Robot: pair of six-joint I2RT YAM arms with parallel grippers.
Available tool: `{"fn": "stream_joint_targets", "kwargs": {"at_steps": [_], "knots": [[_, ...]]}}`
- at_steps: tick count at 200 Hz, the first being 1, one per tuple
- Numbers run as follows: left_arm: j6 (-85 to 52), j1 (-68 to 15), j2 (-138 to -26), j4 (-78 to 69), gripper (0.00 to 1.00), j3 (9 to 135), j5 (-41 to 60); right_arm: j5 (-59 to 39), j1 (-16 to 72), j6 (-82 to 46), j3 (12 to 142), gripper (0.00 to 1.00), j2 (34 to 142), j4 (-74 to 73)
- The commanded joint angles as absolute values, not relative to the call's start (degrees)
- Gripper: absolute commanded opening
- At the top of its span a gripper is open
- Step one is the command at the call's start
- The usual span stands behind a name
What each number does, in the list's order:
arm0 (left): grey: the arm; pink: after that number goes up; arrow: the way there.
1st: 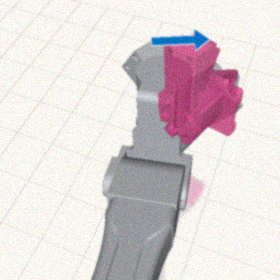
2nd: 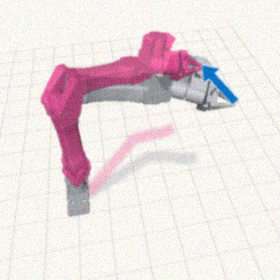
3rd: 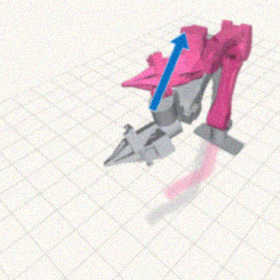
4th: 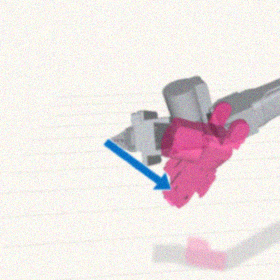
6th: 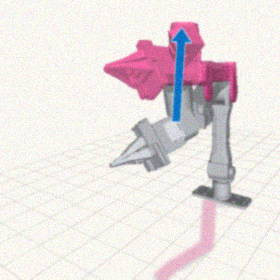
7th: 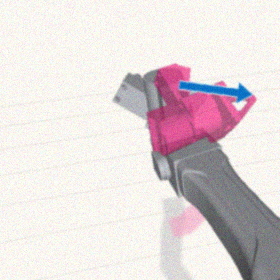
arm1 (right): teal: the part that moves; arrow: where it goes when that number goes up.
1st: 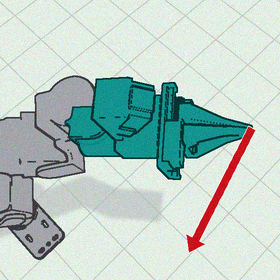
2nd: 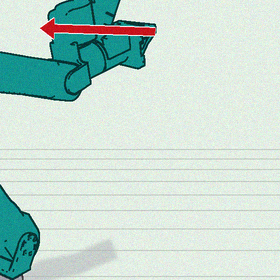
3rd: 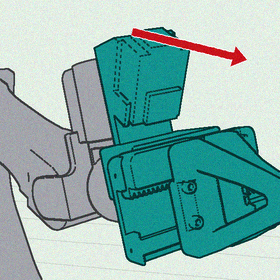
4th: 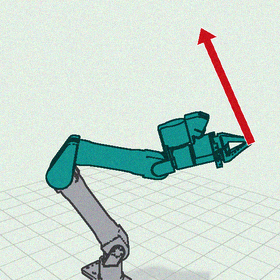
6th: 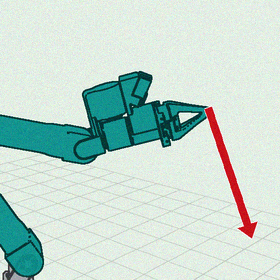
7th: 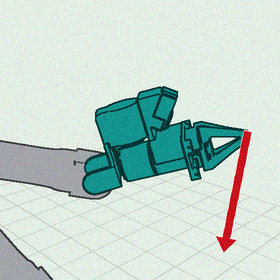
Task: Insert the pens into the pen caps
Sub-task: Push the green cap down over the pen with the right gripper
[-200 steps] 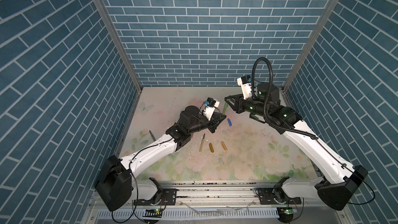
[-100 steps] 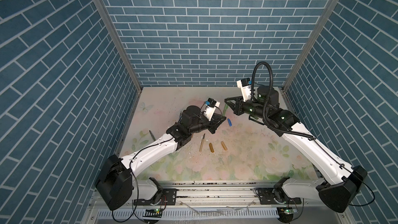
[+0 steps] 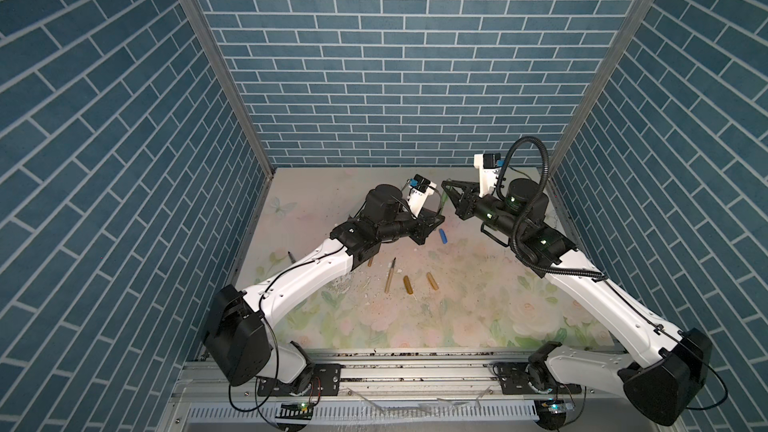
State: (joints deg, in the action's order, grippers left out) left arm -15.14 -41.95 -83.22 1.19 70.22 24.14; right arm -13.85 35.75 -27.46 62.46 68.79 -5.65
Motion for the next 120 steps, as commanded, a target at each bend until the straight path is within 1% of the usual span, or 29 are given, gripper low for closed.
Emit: {"fn": "stream_joint_targets", "kwargs": {"at_steps": [1, 65, 86, 103, 120], "knots": [[-18.13, -39.31, -80.86, -19.69, 0.0, 80.04, 18.85, -22.32, 38.14, -26.78, 54.75, 0.0, 71.28, 9.98], [-21.28, -36.0, -82.66, -25.73, 0.0, 82.88, 19.13, -26.19, 38.12, -28.91, 51.55, 0.01, 72.68, 6.75], [-20.92, -35.77, -82.79, -24.09, 0.0, 82.74, 21.0, -25.83, 38.08, -29.7, 52.34, 0.03, 72.53, 6.32], [-20.98, -35.86, -82.64, -21.91, 0.0, 80.03, 24.29, -24.25, 37.89, -29.71, 54.16, 0.06, 71.5, 7.01], [-21.18, -35.86, -81.63, -20.09, 0.0, 74.09, 27.18, -21.27, 37.47, -29.56, 56.98, 0.09, 70.11, 7.91]]}}
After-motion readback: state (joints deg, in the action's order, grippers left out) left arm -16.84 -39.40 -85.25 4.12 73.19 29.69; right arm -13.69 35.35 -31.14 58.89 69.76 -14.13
